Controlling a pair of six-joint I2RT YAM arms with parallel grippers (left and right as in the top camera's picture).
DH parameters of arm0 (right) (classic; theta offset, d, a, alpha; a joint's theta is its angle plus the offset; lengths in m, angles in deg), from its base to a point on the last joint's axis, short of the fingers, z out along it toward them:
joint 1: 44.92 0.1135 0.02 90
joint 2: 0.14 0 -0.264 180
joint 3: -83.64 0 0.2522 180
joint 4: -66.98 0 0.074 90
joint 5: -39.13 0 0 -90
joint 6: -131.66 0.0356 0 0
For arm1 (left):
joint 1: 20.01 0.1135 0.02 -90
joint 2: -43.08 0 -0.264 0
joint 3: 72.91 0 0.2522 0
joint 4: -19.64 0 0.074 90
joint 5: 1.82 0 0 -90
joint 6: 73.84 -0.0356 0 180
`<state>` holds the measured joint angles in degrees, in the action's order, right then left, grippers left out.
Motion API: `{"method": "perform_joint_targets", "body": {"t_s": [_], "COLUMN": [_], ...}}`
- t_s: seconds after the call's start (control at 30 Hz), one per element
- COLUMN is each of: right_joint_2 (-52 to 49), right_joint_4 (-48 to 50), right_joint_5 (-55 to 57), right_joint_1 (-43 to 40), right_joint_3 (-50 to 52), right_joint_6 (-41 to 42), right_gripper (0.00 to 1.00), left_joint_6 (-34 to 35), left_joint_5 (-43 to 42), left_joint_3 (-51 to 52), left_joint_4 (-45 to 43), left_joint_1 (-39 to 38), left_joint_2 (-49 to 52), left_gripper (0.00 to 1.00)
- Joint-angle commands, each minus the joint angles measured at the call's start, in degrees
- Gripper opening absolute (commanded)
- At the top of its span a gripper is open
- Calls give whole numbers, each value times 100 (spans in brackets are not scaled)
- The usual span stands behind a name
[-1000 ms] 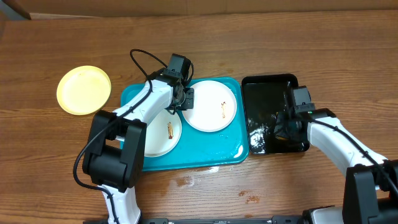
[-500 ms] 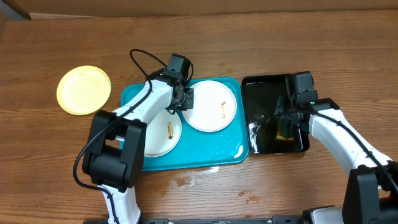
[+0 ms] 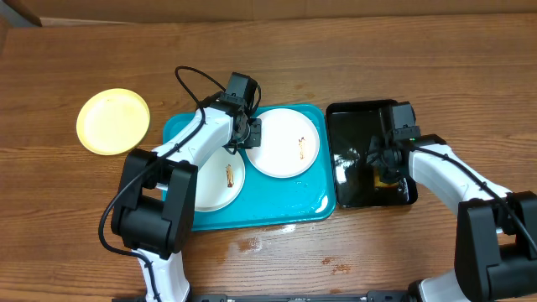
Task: Clean dirty plates on tray and stack at the side
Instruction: 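Lower the right gripper into the black tray and grasp the sponge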
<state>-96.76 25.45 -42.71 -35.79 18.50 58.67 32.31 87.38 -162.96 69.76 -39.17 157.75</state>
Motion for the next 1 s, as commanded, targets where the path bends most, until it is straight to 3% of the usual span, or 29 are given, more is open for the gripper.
{"method": "perform_joint_targets", "body": {"t_s": [0.0, 0.03, 0.07, 0.13, 0.2, 0.47, 0.73, 0.87, 0.97], "right_joint_2": [-4, 2, 15, 42, 63, 24, 4, 4, 7], "right_joint_4": [-44, -109, -208, -531, -892, -2232, -1657, -1366, -1276], "right_joint_5": [-286, -393, -470, -533, -531, -531, -533, -621, -826], "right_joint_1": [20, 20, 20, 20, 20, 20, 20, 20, 20], "right_joint_3": [-260, -352, -455, -702, -942, -1187, -273, -59, -101], "right_joint_6": [7, 7, 9, 11, 11, 101, 98, 101, 92], "right_gripper": [4, 8, 29, 52, 57, 57, 55, 45, 23], "left_joint_6": [61, 61, 61, 61, 61, 61, 59, 61, 61], "left_joint_5": [79, 79, 79, 79, 79, 79, 79, 79, 79], "left_joint_3": [28, 28, 28, 28, 28, 28, 28, 28, 28], "left_joint_4": [-9, -9, -9, -7, -4, -7, -4, -7, -7], "left_joint_1": [-37, -37, -37, -37, -37, -37, -37, -37, -37], "left_joint_2": [94, 94, 94, 94, 94, 96, 96, 96, 96], "left_gripper": [16, 16, 16, 16, 17, 20, 22, 21, 17]}}
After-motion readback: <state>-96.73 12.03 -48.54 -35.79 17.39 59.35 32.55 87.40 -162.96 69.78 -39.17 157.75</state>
